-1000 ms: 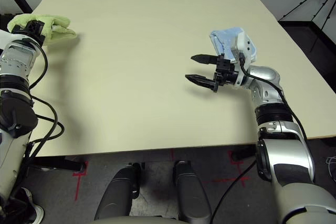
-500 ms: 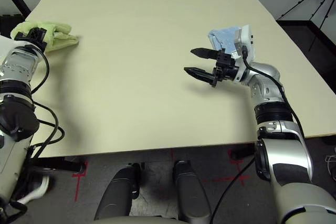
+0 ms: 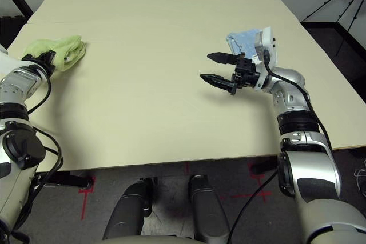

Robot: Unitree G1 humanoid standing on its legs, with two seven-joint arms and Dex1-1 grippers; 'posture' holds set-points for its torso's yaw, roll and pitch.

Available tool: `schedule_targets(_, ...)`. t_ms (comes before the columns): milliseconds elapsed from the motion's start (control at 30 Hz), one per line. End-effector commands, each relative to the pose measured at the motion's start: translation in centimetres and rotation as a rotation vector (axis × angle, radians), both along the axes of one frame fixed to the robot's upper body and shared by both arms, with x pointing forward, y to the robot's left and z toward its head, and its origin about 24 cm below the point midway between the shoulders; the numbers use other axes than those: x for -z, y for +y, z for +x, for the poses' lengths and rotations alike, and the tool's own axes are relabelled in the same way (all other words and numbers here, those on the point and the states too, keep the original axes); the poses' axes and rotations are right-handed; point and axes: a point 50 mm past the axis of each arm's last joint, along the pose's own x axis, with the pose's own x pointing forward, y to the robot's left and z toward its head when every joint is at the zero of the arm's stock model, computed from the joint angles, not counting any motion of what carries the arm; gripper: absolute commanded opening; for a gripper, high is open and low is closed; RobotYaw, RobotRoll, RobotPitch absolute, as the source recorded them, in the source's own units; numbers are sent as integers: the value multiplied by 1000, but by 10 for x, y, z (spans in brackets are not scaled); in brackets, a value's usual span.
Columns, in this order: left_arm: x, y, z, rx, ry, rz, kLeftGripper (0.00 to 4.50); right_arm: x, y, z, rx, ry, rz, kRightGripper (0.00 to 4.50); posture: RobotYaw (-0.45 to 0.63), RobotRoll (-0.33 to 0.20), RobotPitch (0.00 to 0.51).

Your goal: Fold the towel and set it aside.

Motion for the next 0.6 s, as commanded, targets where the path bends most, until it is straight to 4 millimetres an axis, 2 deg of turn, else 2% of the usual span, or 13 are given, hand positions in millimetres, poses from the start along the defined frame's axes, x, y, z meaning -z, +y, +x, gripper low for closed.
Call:
schedule_targets(33, -1, -8, -8, -9, 29, -70, 13, -1, 0, 0, -8, -7, -16, 4500, 36, 0, 160)
schedule_targets(267, 4, -19, -18, -49, 46, -130, 13, 0, 2, 0, -15, -5, -21, 4500, 32, 0, 164)
schedule_targets(467, 9, -11, -21, -85, 82, -128, 13, 0, 2, 0, -20, -9, -29, 4500, 28, 0, 163)
schedule_targets(600, 13, -4, -24, -113, 122, -117, 1093, 1, 1, -1, -20, -11, -32, 4500, 28, 0, 161)
